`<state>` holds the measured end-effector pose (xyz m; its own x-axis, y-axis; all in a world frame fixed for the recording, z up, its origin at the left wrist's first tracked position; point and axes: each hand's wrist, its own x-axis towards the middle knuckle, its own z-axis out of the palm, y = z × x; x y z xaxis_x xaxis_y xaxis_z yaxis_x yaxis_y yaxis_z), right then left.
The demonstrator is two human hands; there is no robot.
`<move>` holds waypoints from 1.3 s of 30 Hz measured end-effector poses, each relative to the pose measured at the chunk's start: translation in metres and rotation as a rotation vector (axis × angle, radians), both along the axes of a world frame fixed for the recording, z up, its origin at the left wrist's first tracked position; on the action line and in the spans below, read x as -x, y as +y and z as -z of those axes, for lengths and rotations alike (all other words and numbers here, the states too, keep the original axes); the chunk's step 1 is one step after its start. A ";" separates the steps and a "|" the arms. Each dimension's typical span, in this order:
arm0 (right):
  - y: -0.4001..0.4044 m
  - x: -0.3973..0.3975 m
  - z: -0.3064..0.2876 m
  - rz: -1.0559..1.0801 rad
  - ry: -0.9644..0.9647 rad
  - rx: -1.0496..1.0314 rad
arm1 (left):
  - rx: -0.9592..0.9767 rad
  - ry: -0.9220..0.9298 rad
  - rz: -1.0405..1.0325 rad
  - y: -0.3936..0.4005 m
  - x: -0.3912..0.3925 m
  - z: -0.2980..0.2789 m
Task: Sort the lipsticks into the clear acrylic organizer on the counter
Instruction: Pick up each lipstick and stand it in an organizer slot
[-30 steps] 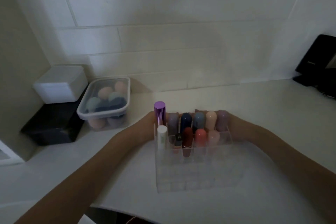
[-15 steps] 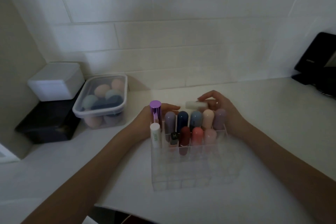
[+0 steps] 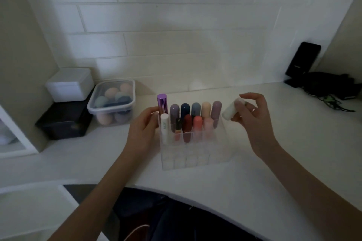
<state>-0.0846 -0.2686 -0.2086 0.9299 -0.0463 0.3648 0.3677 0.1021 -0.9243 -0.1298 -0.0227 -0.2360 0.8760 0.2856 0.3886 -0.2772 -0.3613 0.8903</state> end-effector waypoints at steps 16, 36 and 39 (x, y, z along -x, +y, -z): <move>0.006 0.019 0.015 -0.043 -0.128 0.401 | -0.277 -0.009 -0.090 -0.002 0.029 0.006; -0.004 0.017 0.015 -0.537 0.138 0.797 | -0.239 0.231 0.263 0.000 0.046 0.005; -0.002 0.018 0.015 -0.510 0.117 0.726 | -0.243 0.207 0.230 0.000 0.047 0.003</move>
